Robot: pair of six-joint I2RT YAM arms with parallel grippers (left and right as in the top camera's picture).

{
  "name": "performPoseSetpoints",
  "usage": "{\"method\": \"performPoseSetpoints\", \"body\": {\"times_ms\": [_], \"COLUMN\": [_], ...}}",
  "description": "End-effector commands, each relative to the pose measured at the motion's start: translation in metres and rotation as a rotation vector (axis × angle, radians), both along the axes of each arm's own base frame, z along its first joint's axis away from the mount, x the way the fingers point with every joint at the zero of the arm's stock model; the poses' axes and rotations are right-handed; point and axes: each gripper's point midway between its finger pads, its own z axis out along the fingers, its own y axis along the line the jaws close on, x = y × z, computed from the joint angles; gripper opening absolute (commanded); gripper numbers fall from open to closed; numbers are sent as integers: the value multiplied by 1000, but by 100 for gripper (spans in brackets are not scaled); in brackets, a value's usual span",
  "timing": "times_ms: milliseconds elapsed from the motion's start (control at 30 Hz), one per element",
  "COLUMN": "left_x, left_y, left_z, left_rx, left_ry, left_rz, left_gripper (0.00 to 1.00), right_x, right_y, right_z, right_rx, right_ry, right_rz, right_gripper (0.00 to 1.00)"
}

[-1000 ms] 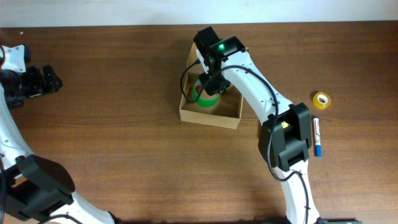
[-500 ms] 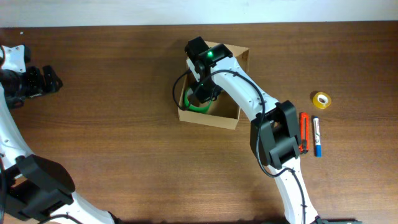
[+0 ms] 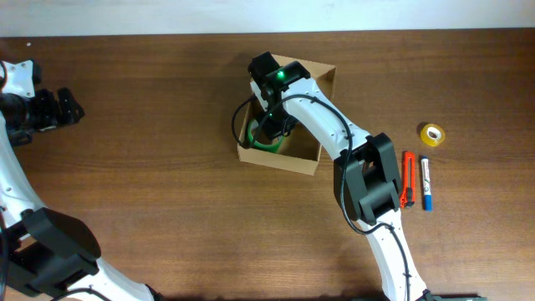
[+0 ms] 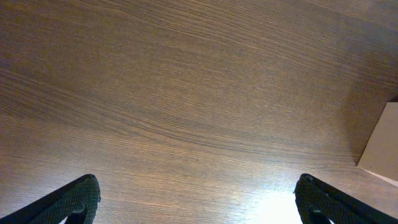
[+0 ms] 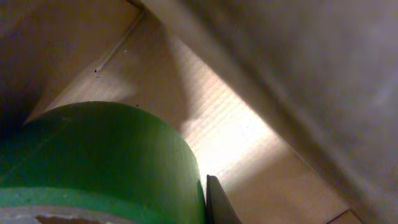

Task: Pack container
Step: 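Lower the green tape into the box, release, and lift the right gripper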

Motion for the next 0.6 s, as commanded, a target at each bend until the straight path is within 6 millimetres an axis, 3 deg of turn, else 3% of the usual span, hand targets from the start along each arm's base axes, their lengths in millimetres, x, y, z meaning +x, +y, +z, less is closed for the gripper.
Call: {"method": "performPoseSetpoints", "body": {"times_ms": [0,200,433,567], "left_x": [0,0,0,0], "left_y": [-2,-2,-2,-2], "left_z": [0,0,0,0], "left_rx": [-4,-3,-4,-4], "left_ry": [-6,-5,-6,-5], "left_rz": [-18,-18,-18,-18], "left_gripper": [100,100,100,100], "right_x": [1,1,1,1], "right_y": [4,3,3,3], "right_z": [-5,-10,-10,-10], "right_rx": [14,9,9,8], "right_ry": [3,12,11,11], "right_rz": [2,1,1,1], "right_gripper": [4,5,30,32]}}
